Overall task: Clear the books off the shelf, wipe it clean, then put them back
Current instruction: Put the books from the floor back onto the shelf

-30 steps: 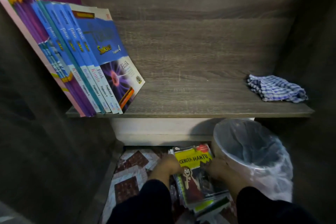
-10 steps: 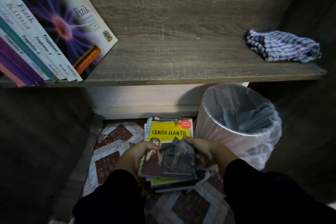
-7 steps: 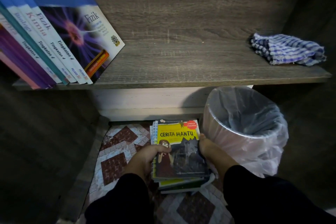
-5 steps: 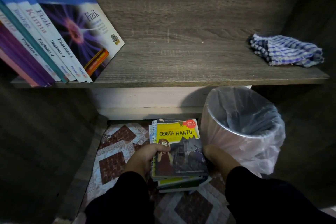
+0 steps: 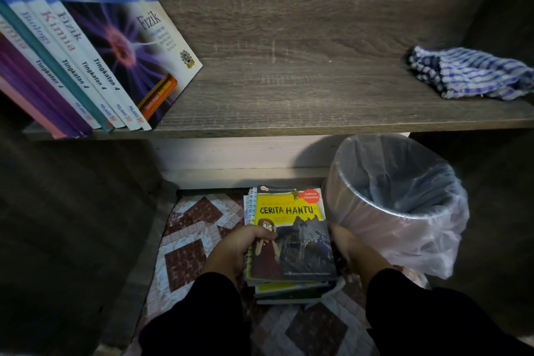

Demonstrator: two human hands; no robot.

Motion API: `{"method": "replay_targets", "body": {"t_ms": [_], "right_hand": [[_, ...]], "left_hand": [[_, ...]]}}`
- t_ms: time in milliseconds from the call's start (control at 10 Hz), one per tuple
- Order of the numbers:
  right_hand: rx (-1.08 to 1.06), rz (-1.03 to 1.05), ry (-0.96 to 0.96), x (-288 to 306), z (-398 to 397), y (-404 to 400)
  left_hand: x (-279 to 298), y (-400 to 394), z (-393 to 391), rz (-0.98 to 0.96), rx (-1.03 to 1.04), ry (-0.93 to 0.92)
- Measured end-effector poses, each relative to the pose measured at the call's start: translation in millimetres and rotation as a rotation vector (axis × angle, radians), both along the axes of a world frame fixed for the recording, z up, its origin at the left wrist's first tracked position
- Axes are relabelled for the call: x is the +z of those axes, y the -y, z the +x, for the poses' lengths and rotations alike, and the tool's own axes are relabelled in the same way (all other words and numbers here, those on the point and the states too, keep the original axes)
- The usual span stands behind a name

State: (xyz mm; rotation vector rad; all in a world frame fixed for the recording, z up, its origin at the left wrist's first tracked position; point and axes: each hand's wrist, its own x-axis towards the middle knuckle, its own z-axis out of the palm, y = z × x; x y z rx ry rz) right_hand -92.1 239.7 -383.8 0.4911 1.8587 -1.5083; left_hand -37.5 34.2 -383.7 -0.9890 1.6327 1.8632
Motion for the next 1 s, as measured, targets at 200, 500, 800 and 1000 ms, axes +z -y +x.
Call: {"method": "replay_targets", "body": {"t_ms": [200, 500, 800, 1000], "right_hand": [[-0.097, 0.02, 0.096, -55.2, -7.2, 4.3], [-0.21, 0.021, -0.018, -6.6, -12.9, 27.2], [0.094, 0.328, -0.186, 17.9, 0.8, 33.8], [0.075, 0.302, -0.212, 16.8, 0.9, 30.8]], "left_hand": [[5.2, 7.6, 1.0, -0.015, -0.004, 0.023], [-41.2, 6.8, -23.7, -0.216, -0.008, -0.048], [41.1, -32.6, -3.7, -0.796, -0.085, 0.052], [27.8, -27.4, -6.1, -0.774, -0.029, 0.054]]}}
